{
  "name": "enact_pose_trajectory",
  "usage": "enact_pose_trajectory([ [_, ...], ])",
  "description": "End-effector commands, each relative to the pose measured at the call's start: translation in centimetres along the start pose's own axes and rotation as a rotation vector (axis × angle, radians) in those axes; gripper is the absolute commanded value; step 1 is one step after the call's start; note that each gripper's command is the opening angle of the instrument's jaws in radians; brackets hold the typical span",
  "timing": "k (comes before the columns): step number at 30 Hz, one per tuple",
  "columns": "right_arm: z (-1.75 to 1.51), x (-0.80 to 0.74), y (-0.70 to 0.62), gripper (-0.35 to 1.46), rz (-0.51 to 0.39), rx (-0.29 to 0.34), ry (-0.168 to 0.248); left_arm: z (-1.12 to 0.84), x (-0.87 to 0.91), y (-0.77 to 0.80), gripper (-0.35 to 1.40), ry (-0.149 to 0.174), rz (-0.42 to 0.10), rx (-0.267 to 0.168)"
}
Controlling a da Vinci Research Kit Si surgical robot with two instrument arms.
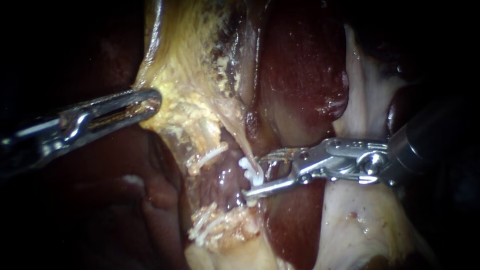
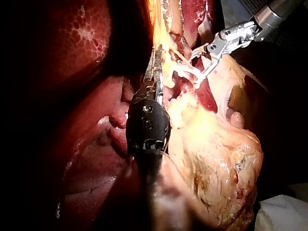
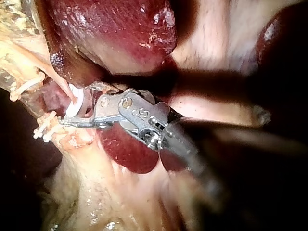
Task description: Going back second clip right tube
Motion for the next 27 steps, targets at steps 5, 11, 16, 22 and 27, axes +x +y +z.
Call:
enact_pose_trajectory([
  [5,0.31,-0.09,-0.06,0.60,0.051,0.047,0.031,0.01,0.00,0.00,-0.35,0.000,0.000,0.000],
  [11,0.74,-0.26,-0.08,0.60,0.084,0.077,0.032,0.01,0.00,-0.01,-0.35,-0.001,0.000,-0.001],
  [16,0.83,-0.31,0.02,0.60,0.106,0.047,0.042,0.02,0.01,-0.01,-0.35,-0.001,0.000,-0.001],
  [22,0.72,-0.35,0.17,0.60,0.121,0.013,0.054,0.02,0.01,-0.01,-0.35,-0.001,0.000,-0.001],
  [27,0.53,-0.28,0.25,0.60,0.137,-0.001,0.061,0.01,0.01,-0.01,-0.35,-0.001,0.000,-0.001],
])
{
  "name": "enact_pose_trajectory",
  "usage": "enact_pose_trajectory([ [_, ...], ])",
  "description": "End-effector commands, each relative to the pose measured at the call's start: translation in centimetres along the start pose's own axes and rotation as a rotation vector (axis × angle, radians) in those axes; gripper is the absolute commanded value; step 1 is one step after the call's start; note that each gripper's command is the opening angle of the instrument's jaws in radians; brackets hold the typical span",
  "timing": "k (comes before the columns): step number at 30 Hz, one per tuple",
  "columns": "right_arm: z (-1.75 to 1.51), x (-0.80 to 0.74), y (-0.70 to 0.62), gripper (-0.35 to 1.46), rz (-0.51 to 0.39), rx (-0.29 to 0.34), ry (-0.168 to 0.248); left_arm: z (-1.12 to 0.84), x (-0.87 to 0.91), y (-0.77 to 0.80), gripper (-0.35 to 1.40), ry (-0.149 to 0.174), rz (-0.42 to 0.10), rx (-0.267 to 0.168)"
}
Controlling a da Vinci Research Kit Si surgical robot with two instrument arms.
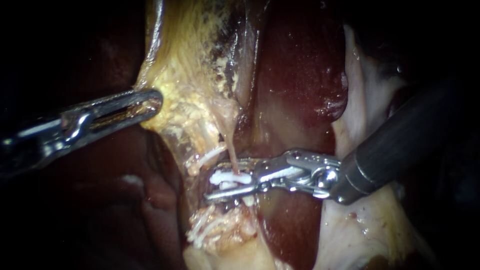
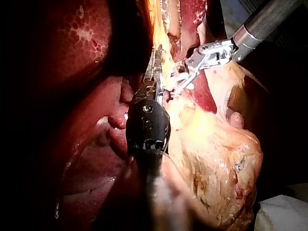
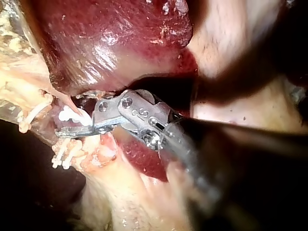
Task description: Going back second clip right tube
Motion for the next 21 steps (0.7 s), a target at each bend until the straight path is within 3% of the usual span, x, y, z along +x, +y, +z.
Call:
enact_pose_trajectory([
  [1,-0.05,0.03,-0.01,0.60,0.000,0.000,0.001,0.00,0.00,0.00,-0.35,0.000,0.000,0.000],
  [4,-0.20,0.07,-0.05,0.60,-0.014,0.007,-0.002,-0.01,0.00,0.01,-0.35,0.000,0.000,0.000],
  [7,-0.42,0.10,-0.19,0.60,-0.047,0.029,-0.011,-0.02,0.00,0.01,-0.35,-0.001,0.000,-0.002],
  [11,-0.79,0.29,-0.33,0.60,-0.121,0.047,-0.014,-0.02,0.00,0.01,-0.35,-0.001,0.000,-0.002],
  [14,-0.98,0.44,-0.41,0.60,-0.205,0.056,-0.015,-0.01,0.00,0.02,-0.35,-0.001,0.001,-0.002],
  [21,-1.15,0.61,-0.53,0.60,-0.401,0.067,-0.010,-0.01,0.01,0.02,-0.35,-0.001,0.001,-0.002],
])
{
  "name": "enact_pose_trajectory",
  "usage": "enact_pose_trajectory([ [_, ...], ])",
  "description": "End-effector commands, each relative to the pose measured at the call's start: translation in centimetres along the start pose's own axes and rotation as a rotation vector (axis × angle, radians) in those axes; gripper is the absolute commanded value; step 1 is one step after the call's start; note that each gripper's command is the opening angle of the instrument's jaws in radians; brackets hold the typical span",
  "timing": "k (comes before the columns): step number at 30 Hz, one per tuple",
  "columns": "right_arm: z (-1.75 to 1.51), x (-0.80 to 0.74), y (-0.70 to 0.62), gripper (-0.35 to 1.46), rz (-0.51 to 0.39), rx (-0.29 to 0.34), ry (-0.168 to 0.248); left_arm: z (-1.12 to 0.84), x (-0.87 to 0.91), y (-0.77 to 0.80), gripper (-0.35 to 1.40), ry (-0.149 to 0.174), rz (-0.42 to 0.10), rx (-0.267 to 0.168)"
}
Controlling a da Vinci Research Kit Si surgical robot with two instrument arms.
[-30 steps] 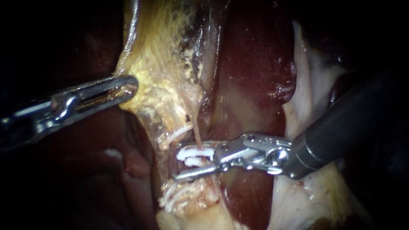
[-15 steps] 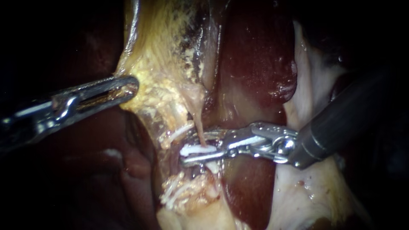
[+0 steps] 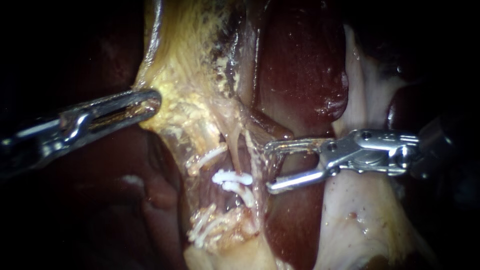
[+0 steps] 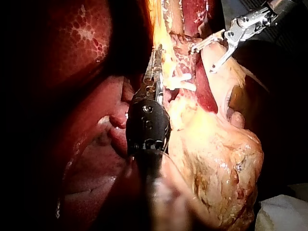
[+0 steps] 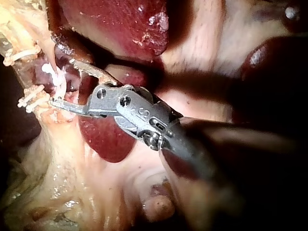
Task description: Going back second clip right tube
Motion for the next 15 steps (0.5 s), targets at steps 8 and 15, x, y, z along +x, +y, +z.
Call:
enact_pose_trajectory([
  [8,-0.18,0.21,-0.03,0.60,-0.101,0.002,0.032,0.01,0.01,0.00,-0.35,0.000,0.000,0.000],
  [15,-0.30,0.34,-0.05,0.60,-0.117,0.001,0.032,0.02,0.01,0.02,-0.35,-0.001,0.001,-0.002],
])
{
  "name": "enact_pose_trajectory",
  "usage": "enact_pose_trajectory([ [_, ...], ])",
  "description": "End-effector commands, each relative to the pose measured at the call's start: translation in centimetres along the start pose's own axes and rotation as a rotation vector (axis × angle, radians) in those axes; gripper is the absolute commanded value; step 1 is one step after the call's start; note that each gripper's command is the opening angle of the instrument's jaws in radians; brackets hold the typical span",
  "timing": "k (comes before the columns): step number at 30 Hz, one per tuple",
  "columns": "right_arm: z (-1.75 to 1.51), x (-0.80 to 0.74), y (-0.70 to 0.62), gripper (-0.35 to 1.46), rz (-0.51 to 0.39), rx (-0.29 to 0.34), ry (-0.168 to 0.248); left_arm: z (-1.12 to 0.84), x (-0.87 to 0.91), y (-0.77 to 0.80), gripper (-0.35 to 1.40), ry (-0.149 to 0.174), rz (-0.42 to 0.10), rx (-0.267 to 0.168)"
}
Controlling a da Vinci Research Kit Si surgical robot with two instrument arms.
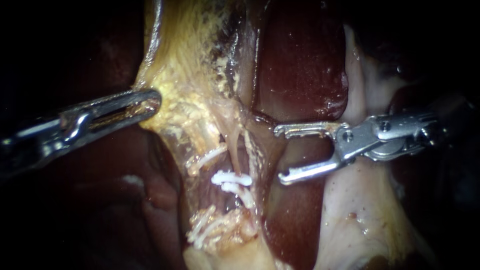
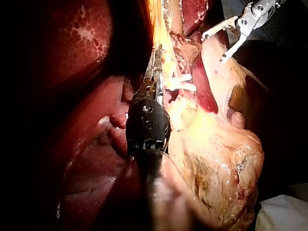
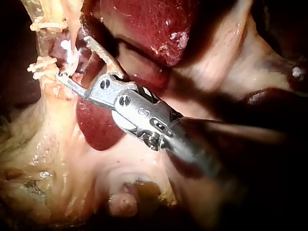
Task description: Going back second clip right tube
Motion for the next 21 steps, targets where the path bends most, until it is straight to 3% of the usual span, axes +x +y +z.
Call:
enact_pose_trajectory([
  [1,0.00,0.00,0.00,0.60,0.000,0.001,0.000,0.01,0.01,0.01,-0.35,0.000,0.000,-0.001],
  [6,0.00,-0.01,-0.01,0.60,0.000,0.002,0.000,0.18,0.12,0.19,-0.35,-0.004,0.007,-0.006],
  [12,-0.03,-0.01,-0.02,0.60,-0.001,0.004,0.000,0.57,0.35,0.36,-0.35,0.017,0.008,-0.021],
  [21,-0.04,-0.01,-0.03,0.60,-0.001,0.005,0.000,1.09,0.58,0.20,-0.35,0.050,0.016,0.005],
])
